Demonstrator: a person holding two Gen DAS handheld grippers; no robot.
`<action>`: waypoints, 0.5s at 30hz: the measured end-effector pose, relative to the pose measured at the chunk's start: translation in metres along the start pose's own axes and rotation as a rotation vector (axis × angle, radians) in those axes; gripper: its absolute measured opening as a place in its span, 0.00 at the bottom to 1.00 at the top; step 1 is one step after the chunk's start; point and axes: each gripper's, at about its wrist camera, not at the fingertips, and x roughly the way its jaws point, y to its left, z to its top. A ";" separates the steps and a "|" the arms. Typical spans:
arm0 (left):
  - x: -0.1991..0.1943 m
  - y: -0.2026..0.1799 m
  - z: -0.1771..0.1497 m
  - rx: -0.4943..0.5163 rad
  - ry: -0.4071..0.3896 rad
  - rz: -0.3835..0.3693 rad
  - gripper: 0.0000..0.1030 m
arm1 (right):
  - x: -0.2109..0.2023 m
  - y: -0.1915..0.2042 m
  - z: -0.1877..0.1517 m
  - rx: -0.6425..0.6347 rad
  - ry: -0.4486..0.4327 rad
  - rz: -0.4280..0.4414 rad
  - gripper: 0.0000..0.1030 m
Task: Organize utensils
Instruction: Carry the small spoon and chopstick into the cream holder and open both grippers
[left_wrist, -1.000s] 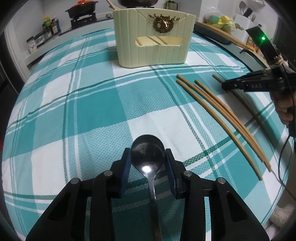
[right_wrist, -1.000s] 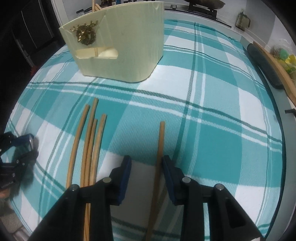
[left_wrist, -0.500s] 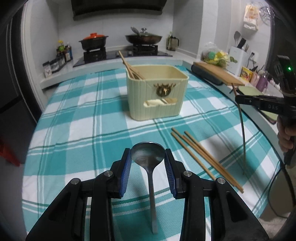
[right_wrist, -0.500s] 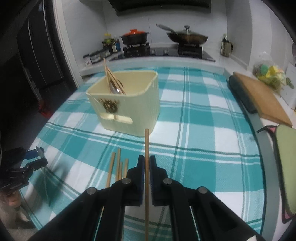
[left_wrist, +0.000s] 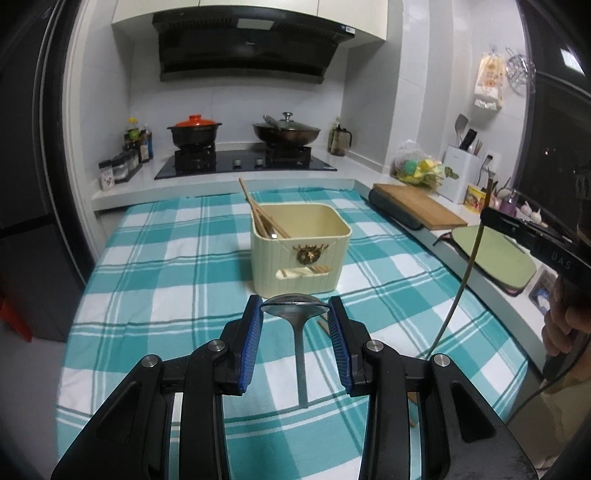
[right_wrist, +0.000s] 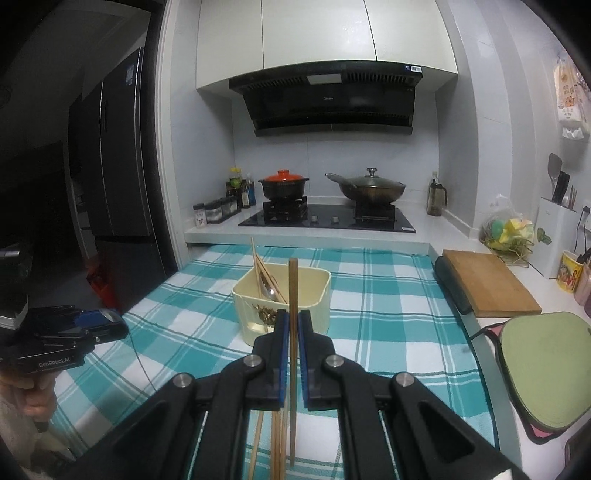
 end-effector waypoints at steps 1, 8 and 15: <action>-0.001 0.000 0.001 -0.006 0.002 -0.007 0.35 | -0.001 0.001 0.000 -0.002 -0.003 0.007 0.05; 0.003 -0.002 0.004 -0.003 0.033 -0.015 0.35 | 0.006 0.002 -0.007 -0.003 0.033 0.036 0.05; 0.008 0.005 0.021 -0.037 0.044 -0.040 0.35 | 0.023 -0.005 -0.013 0.018 0.093 0.047 0.05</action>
